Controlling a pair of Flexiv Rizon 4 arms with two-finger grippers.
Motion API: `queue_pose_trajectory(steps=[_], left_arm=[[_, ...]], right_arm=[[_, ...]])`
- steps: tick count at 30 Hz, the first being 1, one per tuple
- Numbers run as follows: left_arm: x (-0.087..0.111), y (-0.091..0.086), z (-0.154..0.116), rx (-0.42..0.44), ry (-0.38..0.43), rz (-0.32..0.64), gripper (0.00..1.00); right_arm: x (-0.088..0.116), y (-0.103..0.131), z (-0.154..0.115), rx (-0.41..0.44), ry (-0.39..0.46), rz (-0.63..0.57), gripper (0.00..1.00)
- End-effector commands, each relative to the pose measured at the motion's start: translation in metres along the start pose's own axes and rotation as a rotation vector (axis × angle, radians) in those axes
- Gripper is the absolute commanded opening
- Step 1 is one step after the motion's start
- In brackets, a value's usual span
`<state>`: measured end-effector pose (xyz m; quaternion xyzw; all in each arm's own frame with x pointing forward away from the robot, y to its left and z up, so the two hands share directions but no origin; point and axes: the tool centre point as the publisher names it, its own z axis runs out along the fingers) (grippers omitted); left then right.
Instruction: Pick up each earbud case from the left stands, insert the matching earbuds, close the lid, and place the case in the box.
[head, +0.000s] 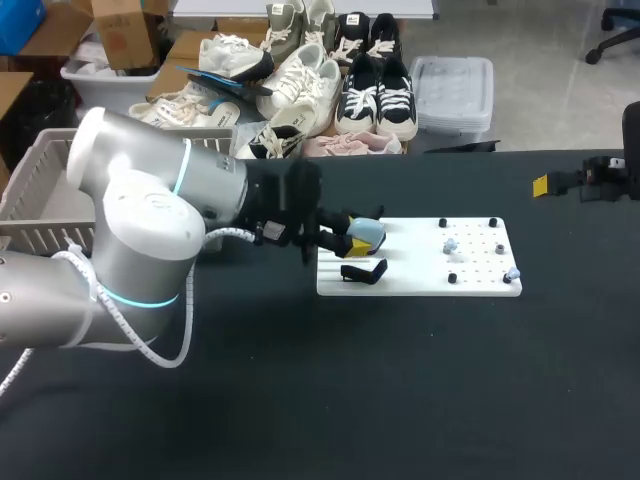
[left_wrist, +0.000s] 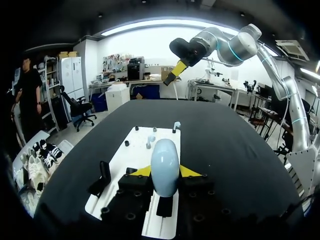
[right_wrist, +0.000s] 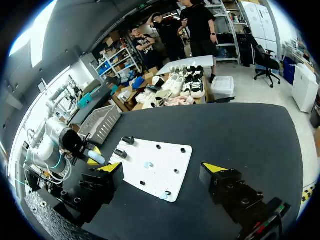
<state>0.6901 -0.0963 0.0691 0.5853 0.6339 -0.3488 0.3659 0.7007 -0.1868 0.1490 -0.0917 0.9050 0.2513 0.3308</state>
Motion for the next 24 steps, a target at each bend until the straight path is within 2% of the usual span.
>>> queue_pose_trajectory(steps=[1, 8, 16, 24], left_arm=[[-0.006, 0.002, 0.0, 0.002, -0.018, 0.011, 0.0], [-0.021, 0.003, 0.005, -0.002, -0.024, 0.032, 0.0], [-0.039, 0.014, 0.017, -0.012, -0.034, 0.017, 0.0], [-0.055, 0.016, 0.025, -0.01, -0.048, 0.024, 0.0]], right_arm=[[-0.001, 0.0, 0.0, -0.006, 0.007, -0.01, 1.0], [-0.004, 0.009, 0.005, -0.032, 0.027, -0.044, 1.0], [-0.002, 0.024, 0.016, -0.069, 0.05, -0.079, 1.0], [0.004, 0.049, 0.031, -0.114, 0.085, -0.143, 1.0]])
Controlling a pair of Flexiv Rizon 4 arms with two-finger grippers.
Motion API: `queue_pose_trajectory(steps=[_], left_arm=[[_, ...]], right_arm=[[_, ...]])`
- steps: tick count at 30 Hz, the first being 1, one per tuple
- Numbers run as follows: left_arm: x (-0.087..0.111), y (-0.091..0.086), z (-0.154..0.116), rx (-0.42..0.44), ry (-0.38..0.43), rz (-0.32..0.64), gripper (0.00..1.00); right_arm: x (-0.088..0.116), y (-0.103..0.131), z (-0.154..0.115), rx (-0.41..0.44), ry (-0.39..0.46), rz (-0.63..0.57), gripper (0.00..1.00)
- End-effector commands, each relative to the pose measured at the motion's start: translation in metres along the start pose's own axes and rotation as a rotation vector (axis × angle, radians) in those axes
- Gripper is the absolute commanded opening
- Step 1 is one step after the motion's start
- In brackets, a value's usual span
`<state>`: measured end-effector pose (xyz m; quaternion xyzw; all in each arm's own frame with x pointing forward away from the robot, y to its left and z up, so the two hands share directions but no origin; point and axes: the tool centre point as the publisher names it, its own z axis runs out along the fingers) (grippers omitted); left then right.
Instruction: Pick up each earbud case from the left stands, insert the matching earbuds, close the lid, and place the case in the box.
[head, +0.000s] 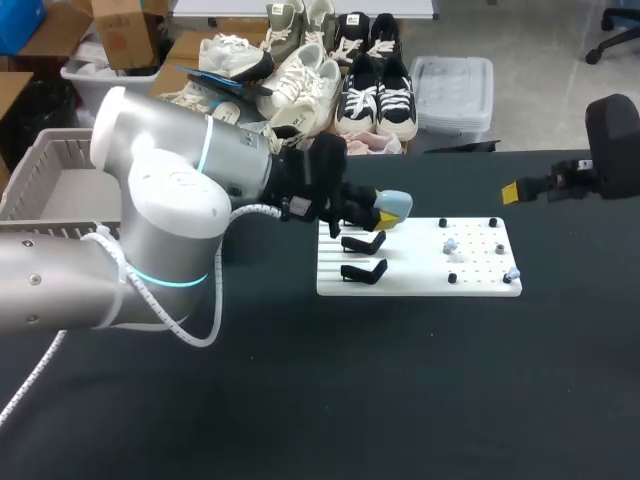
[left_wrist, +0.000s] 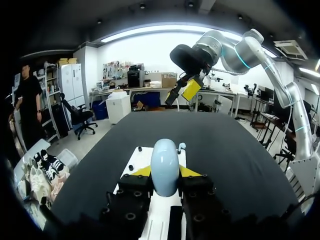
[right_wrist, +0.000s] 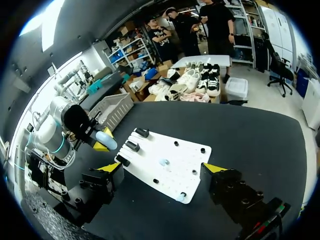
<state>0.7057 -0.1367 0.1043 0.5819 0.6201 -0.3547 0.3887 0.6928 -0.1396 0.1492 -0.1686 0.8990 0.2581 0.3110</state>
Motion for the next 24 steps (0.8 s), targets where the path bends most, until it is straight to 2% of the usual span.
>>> queue_pose_trajectory(steps=[1, 9, 24], left_arm=[[-0.005, 0.004, 0.007, 0.002, 0.0, 0.002, 0.0], [-0.008, 0.011, 0.023, 0.002, 0.013, 0.013, 0.0], [-0.016, 0.007, 0.033, 0.005, 0.008, 0.018, 0.0]], right_arm=[[-0.003, 0.008, 0.013, -0.052, 0.024, -0.029, 1.0], [0.001, 0.031, 0.03, -0.1, 0.073, -0.085, 1.0], [0.0, 0.044, 0.047, -0.137, 0.114, -0.124, 1.0]])
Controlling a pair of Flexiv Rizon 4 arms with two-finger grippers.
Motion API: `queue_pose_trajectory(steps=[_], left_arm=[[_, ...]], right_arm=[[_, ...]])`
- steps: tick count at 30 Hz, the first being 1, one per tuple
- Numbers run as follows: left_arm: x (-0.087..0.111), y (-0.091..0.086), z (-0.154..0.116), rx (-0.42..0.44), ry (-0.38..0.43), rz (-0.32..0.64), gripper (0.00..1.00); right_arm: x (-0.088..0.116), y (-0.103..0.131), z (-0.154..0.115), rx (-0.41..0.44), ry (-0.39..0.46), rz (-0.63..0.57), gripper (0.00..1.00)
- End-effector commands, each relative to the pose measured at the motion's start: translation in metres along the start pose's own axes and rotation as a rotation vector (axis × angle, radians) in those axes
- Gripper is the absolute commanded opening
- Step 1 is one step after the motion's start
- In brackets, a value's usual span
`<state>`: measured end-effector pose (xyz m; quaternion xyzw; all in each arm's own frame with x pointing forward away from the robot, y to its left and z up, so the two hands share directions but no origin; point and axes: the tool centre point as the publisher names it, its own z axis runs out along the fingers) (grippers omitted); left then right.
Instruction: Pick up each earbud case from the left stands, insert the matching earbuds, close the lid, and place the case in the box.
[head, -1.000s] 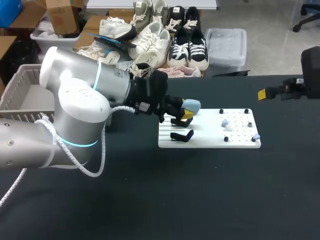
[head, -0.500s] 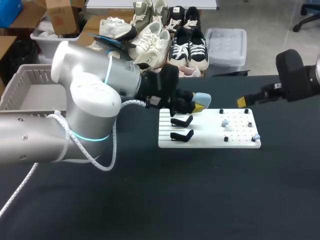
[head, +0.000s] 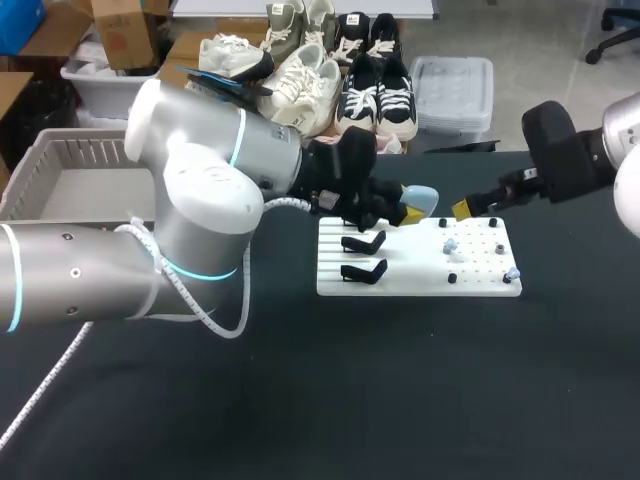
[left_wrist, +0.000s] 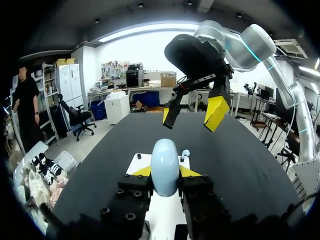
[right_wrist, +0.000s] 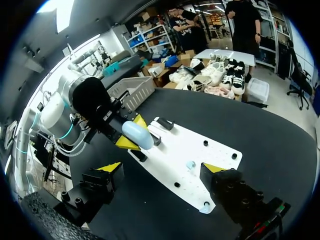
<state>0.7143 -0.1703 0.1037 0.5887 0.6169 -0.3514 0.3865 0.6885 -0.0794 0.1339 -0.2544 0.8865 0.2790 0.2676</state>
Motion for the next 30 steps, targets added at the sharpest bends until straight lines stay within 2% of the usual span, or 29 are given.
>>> queue_pose_trajectory(steps=[1, 13, 30], left_arm=[[-0.002, 0.0, 0.002, 0.0, -0.002, 0.006, 0.0], [-0.013, -0.008, 0.007, 0.023, -0.016, 0.025, 0.0], [-0.016, -0.02, 0.011, 0.058, -0.024, 0.039, 0.0]], right_arm=[[-0.005, -0.002, 0.004, -0.027, 0.005, -0.003, 1.0], [-0.005, 0.0, 0.011, -0.042, 0.015, -0.012, 1.0], [-0.004, -0.004, 0.014, -0.045, 0.012, -0.01, 1.0]])
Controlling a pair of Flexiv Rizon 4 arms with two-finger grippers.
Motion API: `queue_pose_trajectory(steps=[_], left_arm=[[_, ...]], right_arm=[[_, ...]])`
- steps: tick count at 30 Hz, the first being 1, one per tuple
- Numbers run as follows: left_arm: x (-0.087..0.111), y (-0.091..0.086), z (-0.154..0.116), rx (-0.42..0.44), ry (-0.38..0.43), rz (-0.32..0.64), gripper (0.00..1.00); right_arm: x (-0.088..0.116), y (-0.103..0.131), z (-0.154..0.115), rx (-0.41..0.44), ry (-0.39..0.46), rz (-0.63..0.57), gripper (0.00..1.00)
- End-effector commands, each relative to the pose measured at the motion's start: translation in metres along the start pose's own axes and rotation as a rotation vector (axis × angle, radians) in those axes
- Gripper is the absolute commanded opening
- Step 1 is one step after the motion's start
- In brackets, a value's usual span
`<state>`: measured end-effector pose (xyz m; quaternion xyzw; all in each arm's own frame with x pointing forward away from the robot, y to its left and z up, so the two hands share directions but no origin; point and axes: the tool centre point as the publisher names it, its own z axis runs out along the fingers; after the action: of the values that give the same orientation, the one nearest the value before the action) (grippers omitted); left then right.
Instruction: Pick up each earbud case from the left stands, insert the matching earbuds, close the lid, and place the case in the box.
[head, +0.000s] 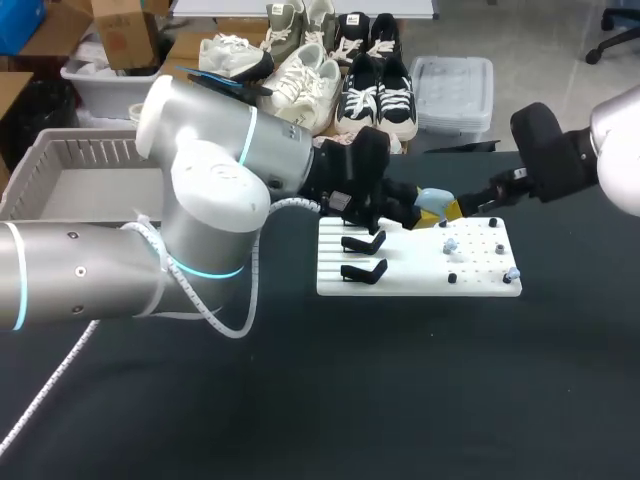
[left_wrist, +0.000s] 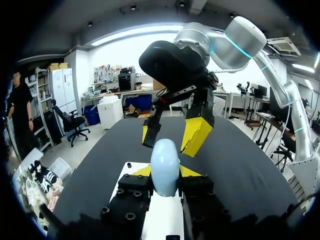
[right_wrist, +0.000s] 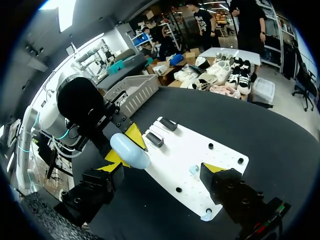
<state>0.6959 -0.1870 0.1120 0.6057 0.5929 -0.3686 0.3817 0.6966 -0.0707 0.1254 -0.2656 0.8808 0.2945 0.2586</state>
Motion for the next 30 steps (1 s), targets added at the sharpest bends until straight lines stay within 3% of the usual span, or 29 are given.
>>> queue_pose_trajectory(steps=[1, 19, 30], left_arm=[[-0.001, -0.001, 0.002, 0.002, -0.002, 0.008, 0.0], [0.006, -0.009, 0.001, 0.009, 0.012, 0.016, 0.0], [0.001, -0.015, -0.009, -0.011, -0.067, 0.014, 0.0]], right_arm=[[-0.001, -0.002, -0.001, -0.003, 0.001, 0.0, 1.0], [-0.007, -0.005, -0.016, 0.032, -0.025, -0.016, 1.0], [0.001, -0.017, -0.047, 0.114, -0.05, 0.008, 1.0]])
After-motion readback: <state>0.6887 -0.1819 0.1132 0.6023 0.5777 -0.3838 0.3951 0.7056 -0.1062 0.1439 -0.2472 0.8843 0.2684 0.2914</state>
